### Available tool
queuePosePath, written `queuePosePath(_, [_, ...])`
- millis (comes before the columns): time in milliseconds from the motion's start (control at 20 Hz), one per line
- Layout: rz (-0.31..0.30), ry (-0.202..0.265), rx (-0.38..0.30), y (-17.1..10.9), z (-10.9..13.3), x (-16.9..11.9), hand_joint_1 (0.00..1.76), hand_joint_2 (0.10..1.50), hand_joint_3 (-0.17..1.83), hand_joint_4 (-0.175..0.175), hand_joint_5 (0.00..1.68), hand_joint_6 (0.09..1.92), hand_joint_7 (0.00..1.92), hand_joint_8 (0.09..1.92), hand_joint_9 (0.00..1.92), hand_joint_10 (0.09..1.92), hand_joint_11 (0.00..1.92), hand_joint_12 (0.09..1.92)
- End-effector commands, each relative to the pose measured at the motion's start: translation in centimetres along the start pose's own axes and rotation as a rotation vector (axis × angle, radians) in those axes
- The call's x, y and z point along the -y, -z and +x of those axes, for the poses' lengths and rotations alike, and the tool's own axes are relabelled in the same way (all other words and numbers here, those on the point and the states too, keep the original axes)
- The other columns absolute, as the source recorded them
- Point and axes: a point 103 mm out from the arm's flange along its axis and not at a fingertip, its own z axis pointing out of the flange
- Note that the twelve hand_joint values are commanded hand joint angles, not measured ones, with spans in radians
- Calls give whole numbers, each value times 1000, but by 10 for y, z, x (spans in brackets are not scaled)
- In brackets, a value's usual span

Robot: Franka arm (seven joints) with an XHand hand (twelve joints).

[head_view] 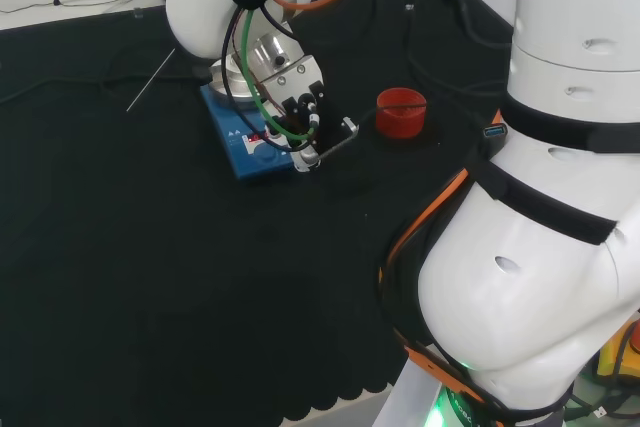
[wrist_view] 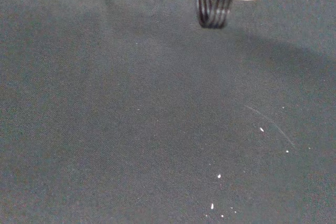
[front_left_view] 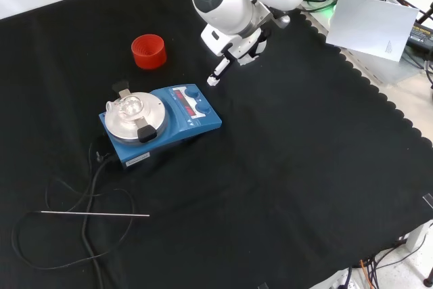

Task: Turn on the heater.

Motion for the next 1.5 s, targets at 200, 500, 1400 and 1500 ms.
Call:
queuePosePath(200, [5, -2, 22, -1, 13, -1, 1472, 677, 1034, -58, 291, 87, 1887, 1505, 1920, 1546, 1910, 1476])
queuePosePath(500, [7, -1, 24, -2, 16, -7, 1474, 675, 1037, -58, 292, 87, 1888, 1506, 1920, 1547, 1909, 1477])
queuePosePath(1400, [29, 2, 30, -7, 24, -25, 1481, 669, 1049, -56, 302, 87, 1888, 1509, 1920, 1549, 1905, 1480])
queuePosePath(1500, [32, 4, 28, -8, 24, -26, 1481, 668, 1051, -56, 303, 87, 1889, 1510, 1920, 1549, 1905, 1480])
